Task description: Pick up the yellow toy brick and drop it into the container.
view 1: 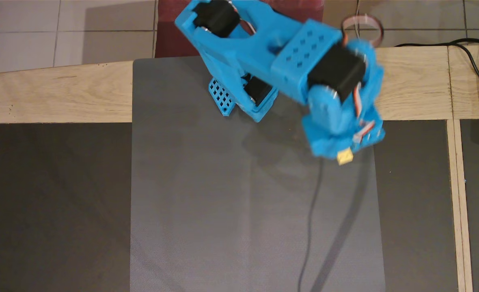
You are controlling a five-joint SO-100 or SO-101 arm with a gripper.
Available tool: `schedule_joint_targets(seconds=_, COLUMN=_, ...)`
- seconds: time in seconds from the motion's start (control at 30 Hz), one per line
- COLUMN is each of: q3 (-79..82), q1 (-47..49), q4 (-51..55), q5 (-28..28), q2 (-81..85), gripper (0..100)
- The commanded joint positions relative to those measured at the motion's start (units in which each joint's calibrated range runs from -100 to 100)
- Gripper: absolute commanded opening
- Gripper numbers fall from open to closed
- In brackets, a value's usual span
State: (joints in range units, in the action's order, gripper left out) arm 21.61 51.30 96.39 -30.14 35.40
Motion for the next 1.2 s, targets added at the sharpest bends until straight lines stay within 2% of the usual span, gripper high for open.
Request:
schedule_joint_targets(seconds=0.0, q3=-1.94, q1=5.06, q4=1.83, q5=2.33, q2=2.54, gripper=0)
schedule_joint_targets(seconds=0.17, q3=-1.85, q1=10.02, q4=1.12, q5=6.1, q2=2.46, gripper=0)
schedule_joint_targets(seconds=0.33, q3=-1.58, q1=10.87, q4=-0.92, q5=7.98, q2=2.29, gripper=0)
schedule_joint_targets(seconds=0.87, q3=7.0, q1=11.1, q4=-7.77, q5=10.64, q2=2.29, gripper=0)
schedule_joint_targets(seconds=1.17, q3=12.5, q1=16.75, q4=-11.23, q5=13.78, q2=2.37, gripper=0)
